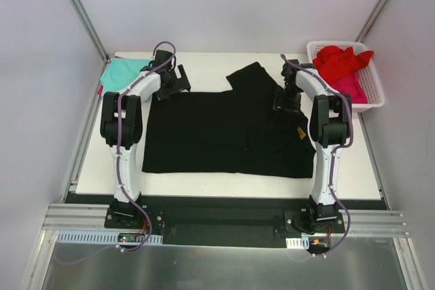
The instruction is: Fold and stack the t-shirts
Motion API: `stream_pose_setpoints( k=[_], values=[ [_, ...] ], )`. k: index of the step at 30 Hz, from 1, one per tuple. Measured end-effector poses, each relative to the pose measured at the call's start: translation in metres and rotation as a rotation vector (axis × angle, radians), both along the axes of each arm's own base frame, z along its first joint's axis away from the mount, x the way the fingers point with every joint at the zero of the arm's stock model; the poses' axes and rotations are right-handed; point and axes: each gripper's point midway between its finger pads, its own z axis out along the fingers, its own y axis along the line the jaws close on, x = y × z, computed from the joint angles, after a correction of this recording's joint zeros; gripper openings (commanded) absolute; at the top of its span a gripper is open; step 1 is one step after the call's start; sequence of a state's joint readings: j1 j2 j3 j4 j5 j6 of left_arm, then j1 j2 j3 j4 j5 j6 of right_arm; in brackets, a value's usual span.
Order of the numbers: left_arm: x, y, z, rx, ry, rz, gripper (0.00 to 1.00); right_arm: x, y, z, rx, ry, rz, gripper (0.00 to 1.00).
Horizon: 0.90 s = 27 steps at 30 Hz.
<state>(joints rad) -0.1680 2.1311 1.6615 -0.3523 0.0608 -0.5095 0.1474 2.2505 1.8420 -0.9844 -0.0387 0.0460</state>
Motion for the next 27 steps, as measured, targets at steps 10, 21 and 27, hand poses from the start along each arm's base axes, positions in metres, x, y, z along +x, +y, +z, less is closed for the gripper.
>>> stream_pose_setpoints(
  k=[10,21,27],
  values=[
    [0.003,0.033,-0.015,-0.008,0.068,0.062,0.99,0.0,-0.001,0.0,0.0,0.001,0.004,0.59],
    [0.017,0.068,-0.018,0.0,0.073,0.131,0.99,0.0,-0.001,0.0,0.001,0.001,0.004,0.59],
    [0.018,0.068,-0.017,0.0,0.073,0.132,0.99,0.0,0.0,0.005,0.004,-0.008,0.004,0.59]
  ],
)
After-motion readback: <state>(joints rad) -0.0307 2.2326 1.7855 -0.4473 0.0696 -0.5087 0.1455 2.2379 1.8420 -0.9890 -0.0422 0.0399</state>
